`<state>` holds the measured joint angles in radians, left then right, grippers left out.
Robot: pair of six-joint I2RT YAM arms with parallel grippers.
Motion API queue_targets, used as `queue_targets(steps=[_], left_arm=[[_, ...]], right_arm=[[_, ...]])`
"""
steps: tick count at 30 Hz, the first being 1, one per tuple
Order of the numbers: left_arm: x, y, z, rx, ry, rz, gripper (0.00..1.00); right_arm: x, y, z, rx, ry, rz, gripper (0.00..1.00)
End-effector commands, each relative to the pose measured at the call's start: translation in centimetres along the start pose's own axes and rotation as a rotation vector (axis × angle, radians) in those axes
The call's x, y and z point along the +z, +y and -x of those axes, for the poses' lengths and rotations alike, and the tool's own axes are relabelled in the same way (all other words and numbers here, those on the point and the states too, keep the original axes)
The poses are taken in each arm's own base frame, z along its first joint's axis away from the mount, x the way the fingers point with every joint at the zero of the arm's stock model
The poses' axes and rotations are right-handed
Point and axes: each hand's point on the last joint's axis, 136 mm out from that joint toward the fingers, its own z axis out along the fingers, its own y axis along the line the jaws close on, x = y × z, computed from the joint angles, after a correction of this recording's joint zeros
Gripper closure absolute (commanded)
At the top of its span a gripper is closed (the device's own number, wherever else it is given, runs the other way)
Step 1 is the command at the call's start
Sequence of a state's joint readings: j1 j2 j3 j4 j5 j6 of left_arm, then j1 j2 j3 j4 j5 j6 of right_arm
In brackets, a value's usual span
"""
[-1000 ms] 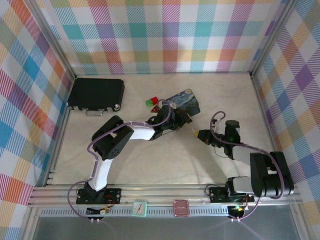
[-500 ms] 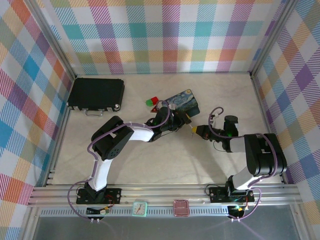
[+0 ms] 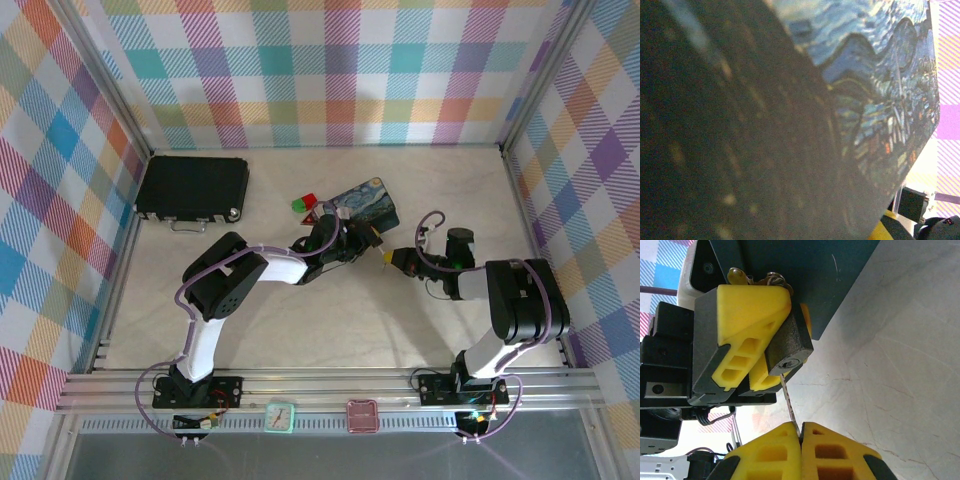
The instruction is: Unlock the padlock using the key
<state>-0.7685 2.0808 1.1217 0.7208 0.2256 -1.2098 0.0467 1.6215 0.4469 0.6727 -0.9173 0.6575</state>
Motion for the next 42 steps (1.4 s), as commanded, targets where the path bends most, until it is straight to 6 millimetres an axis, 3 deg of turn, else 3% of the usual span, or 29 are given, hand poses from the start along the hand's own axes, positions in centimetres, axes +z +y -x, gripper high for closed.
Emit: queue_targets(steps=[1,13,28,42], left_arm=[[-0.3,-1.3,0.6,-0.010,-0.023,-0.062,1.00],[-0.3,-0.9,0.2,-0.008,-0.020,-0.046,1.00],[0.2,-1.9,-0.7,-0.002,0.001,-0.067,1.00],[0.6,-2.1,-1.2,-0.003,-0.002,-0.073,1.00]], right_arm=[[0.2,0.4,0.9,-0.044,-0.004,0.026,1.00],[0.5,0.9,1.2,-0.053,0.004,0.069,1.00],[1.1,1.3,1.2,-0.059,0.022,0.095,1.00],[1.5,2.0,0.3,-0.074,0.058,0.106,1.00]])
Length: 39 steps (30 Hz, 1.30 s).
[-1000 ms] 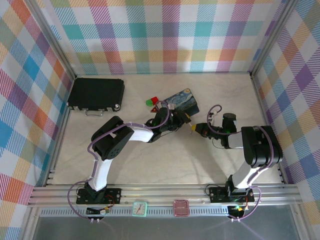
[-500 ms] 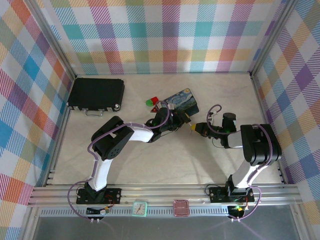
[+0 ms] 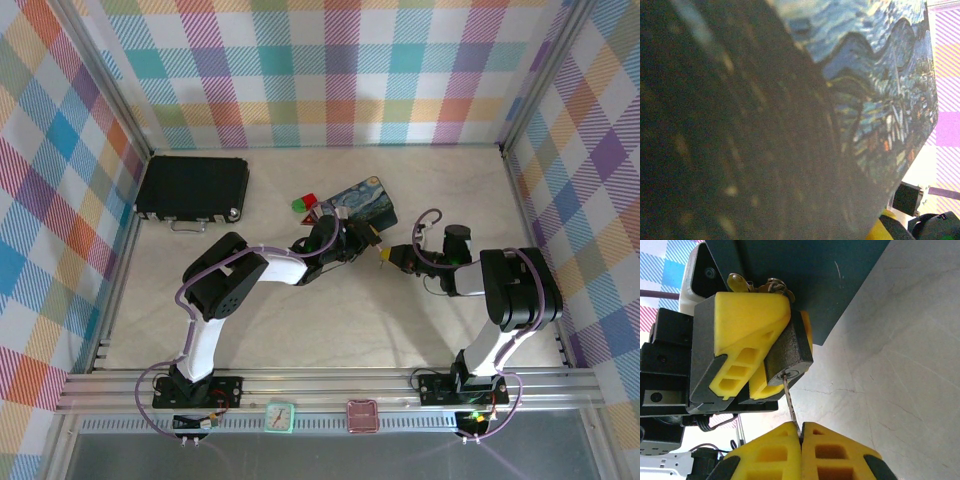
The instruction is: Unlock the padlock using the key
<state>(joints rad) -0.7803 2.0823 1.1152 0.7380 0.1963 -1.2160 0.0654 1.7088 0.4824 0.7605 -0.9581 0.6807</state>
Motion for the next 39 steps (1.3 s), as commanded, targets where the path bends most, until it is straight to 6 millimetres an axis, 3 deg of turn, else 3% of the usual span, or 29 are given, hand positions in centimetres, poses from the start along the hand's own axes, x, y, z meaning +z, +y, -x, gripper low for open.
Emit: queue_targets(steps=[1,10,19,27,39], left_arm=[[0.5,-1.9,-1.0,-0.005,0.016,-0.066,1.00],[0.3,-1.8,-1.1,-0.007,0.025,-0.066,1.00],[-0.9,-2.0,-3.0,-0.025,0.083,-0.073,1.00],[-0.4,-2.3,-3.4,-0.040,0.085,-0.096,1.00],[-0.3,-4.7,-4.0,-0.045,0.104,-0.153,1.00]], right_arm=[[0.4,1.9,0.1,-0.063,0.029,0.054,1.00],[0.2,1.7,0.1,-0.062,0.025,0.036,1.00],[0.3,0.3,2.6,0.008,-0.029,-0.041,1.00],[0.0,-1.5,3.4,0.112,-0.080,-0.088,1.00],[-0.6,-3.7,4.3,0.263,-0.138,-0.135,1.00]])
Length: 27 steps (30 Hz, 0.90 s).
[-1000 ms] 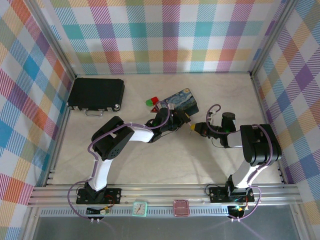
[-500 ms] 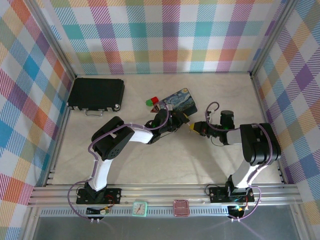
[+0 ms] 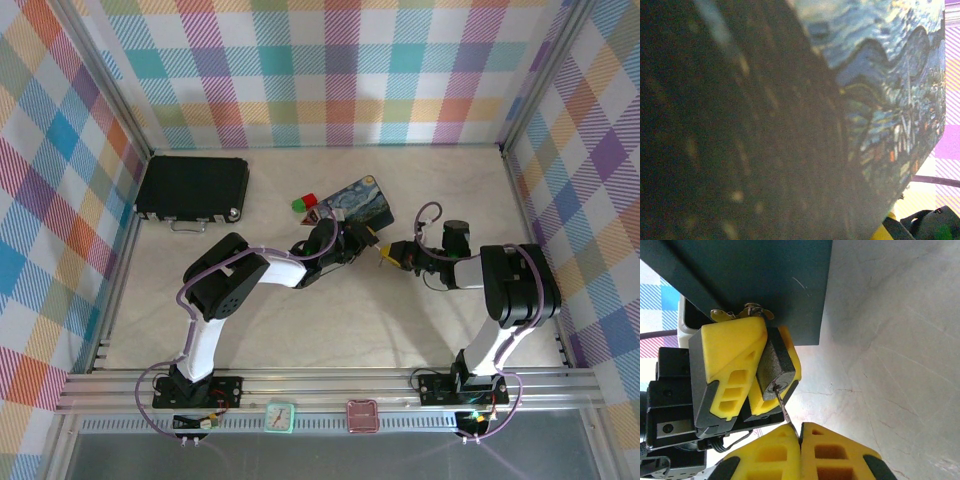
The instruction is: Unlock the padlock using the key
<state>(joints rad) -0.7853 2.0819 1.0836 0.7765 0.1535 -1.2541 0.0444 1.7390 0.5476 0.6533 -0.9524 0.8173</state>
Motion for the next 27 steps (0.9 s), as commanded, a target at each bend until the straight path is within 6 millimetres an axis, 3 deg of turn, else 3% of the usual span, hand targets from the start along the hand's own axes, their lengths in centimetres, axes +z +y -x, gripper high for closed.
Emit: queue_targets(steps=[1,11,21,27], left_arm=[[-0.1,-5.3,-4.5,-0.013,0.145,-0.155,1.00],[0.2,-6.1,-4.6,-0.015,0.155,-0.180,1.00],[0.4,-7.0,-5.0,-0.048,0.175,-0.171,1.00],[0.4,-7.3,-5.6,-0.063,0.204,-0.177,1.00]], right_arm=[[-0.6,-2.1,3.6,0.093,-0.149,-0.089,1.00],[-0.9,-0.9,2.9,0.221,-0.167,-0.013,1.00],[-0.5,2.1,1.6,0.081,-0.130,-0.014,1.00],[-0.9,2.7,1.4,-0.056,-0.170,-0.192,1.00]])
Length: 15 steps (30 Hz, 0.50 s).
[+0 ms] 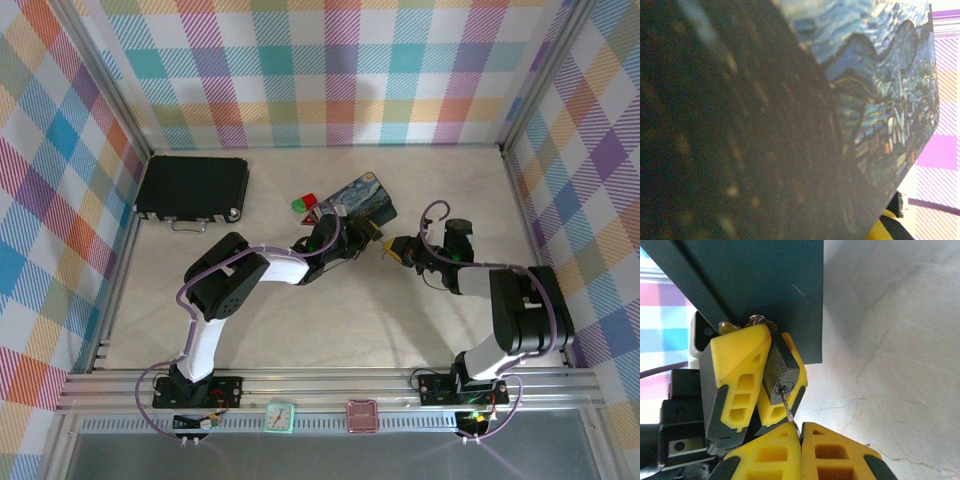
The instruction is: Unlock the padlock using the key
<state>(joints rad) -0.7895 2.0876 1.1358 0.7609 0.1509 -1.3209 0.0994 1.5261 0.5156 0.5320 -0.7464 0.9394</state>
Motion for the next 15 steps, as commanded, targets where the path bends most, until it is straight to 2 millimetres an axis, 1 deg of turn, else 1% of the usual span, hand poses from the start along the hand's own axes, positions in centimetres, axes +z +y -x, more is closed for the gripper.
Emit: queue_targets(steps=[1,3,5,8,10,13,15], left_arm=[[-0.2,-5.3,-6.2,-0.009,0.213,-0.146,1.00],[-0.3,-5.5,-6.4,-0.008,0.216,-0.156,1.00],[-0.4,-5.5,-6.4,-0.012,0.217,-0.161,1.00],[-0.7,-5.3,-6.5,-0.024,0.221,-0.167,1.00],[-0.7,-5.1,-6.4,-0.021,0.215,-0.162,1.00],[-0.7,-4.6,-5.7,-0.009,0.183,-0.151,1.00],[-0.6,-4.3,-4.7,0.007,0.153,-0.152,1.00]], right_arm=[[-0.2,0.5,1.1,-0.127,-0.055,-0.116,1.00],[-0.5,0.5,1.3,-0.135,-0.063,-0.142,1.00],[-0.3,0.5,1.5,-0.123,-0.050,-0.141,1.00],[0.2,-0.2,2.0,-0.089,-0.035,-0.133,1.00],[0.2,-0.3,2.4,-0.079,-0.036,-0.124,1.00],[-0.4,-0.3,2.4,-0.080,-0.043,-0.126,1.00],[-1.0,-0.2,1.9,-0.079,-0.041,-0.132,1.00]])
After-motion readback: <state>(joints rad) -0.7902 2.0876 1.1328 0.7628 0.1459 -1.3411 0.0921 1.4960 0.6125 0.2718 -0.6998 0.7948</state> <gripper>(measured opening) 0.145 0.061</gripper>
